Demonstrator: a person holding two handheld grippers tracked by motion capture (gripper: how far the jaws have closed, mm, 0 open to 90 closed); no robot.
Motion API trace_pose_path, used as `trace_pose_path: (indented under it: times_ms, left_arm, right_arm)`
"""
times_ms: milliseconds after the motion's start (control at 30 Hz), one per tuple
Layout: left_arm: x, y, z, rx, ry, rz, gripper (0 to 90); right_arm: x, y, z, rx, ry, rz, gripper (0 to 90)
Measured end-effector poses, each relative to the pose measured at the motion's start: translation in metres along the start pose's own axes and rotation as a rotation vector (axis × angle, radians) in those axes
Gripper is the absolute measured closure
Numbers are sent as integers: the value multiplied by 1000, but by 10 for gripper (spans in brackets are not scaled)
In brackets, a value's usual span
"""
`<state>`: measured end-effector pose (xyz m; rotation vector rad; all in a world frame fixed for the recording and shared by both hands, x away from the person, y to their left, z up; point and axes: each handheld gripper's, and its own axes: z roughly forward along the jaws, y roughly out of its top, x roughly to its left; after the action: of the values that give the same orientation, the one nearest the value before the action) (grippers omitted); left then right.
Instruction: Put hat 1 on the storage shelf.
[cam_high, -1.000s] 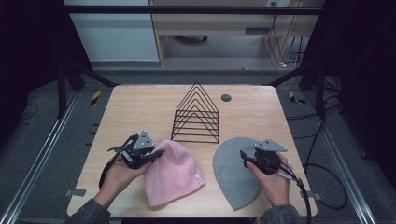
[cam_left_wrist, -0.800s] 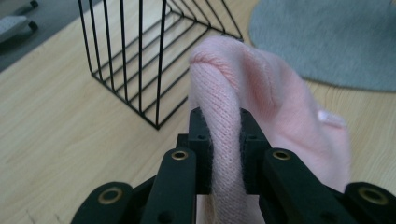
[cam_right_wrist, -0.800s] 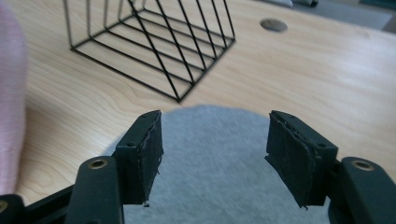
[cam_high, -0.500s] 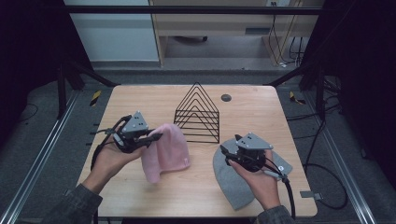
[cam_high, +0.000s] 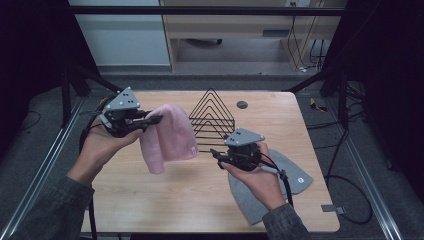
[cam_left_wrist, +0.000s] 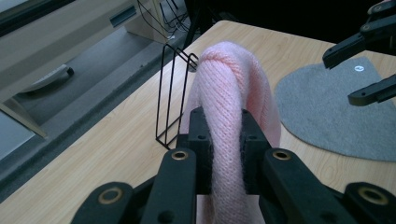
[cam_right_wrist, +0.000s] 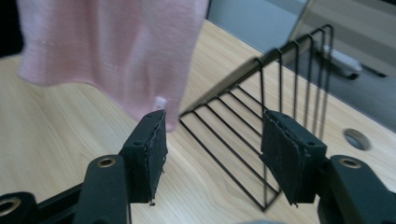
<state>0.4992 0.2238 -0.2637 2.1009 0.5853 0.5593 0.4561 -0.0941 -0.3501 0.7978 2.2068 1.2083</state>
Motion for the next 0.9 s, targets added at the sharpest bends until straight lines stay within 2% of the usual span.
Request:
trace_pose_path:
  times_ms: [167, 233, 333, 433, 567, 767, 833, 900]
  left_arm:
    - [6, 9, -3, 0, -5, 20, 793]
    - [9, 12, -5, -6, -3, 23, 793]
    - [12, 20, -9, -15, -8, 33, 793]
    - [14, 26, -13, -24, -8, 52, 793]
    - [17, 34, -17, -39, -10, 45, 793]
    - [14, 46, -22, -58, -12, 58, 793]
    - [13, 49, -23, -74, -21, 72, 793]
    - [14, 53, -23, -91, -23, 65, 793]
  right_arm:
    - [-4, 13, 13, 17, 67, 18, 438]
    - [-6, 16, 17, 26, 72, 8, 438]
    - [-11, 20, 22, 29, 90, 20, 440]
    - [-16, 26, 23, 17, 111, 34, 449]
    - [-21, 34, 22, -13, 134, 55, 492]
    - [-18, 41, 24, -21, 160, 51, 534]
    - [-18, 41, 26, -15, 168, 39, 529]
    - [-21, 43, 29, -24, 173, 40, 516]
